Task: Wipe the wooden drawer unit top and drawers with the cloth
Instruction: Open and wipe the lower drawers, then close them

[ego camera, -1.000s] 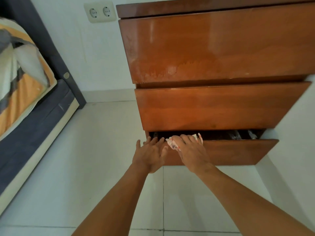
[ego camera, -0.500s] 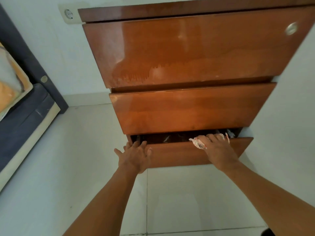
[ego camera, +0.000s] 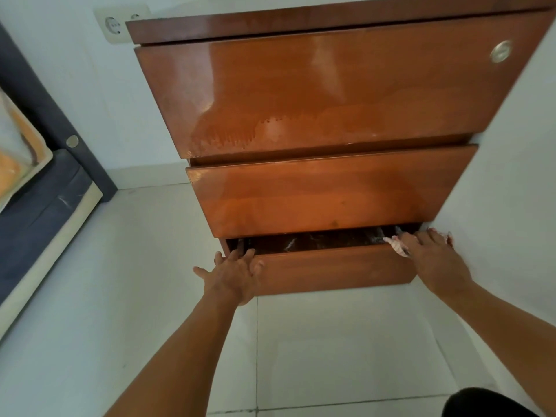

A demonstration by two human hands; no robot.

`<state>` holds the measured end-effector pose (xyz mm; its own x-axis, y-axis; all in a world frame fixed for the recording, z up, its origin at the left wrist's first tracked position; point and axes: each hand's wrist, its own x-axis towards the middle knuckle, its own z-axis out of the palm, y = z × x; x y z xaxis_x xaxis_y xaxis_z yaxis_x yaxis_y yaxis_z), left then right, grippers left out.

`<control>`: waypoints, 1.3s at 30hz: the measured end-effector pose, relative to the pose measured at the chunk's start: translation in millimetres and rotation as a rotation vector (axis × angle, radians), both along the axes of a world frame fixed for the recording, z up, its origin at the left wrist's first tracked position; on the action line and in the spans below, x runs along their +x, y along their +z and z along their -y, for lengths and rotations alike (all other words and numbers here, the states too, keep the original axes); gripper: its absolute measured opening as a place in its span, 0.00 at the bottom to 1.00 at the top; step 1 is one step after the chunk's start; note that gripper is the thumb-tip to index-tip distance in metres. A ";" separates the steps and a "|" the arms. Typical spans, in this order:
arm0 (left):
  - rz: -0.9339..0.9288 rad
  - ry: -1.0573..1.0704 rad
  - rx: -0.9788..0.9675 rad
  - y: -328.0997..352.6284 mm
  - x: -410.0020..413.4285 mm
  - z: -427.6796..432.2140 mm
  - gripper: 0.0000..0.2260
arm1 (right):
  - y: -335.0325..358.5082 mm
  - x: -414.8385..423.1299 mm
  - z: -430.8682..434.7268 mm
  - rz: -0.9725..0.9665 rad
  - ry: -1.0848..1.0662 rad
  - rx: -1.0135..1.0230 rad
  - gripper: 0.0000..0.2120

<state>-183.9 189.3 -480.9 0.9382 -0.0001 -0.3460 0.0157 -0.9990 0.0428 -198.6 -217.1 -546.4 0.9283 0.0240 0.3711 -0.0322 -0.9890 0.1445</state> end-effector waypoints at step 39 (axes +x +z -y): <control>0.346 -0.158 -0.129 -59.7 -13.3 -57.1 0.36 | -20.2 5.6 -129.9 -0.039 0.108 0.286 0.37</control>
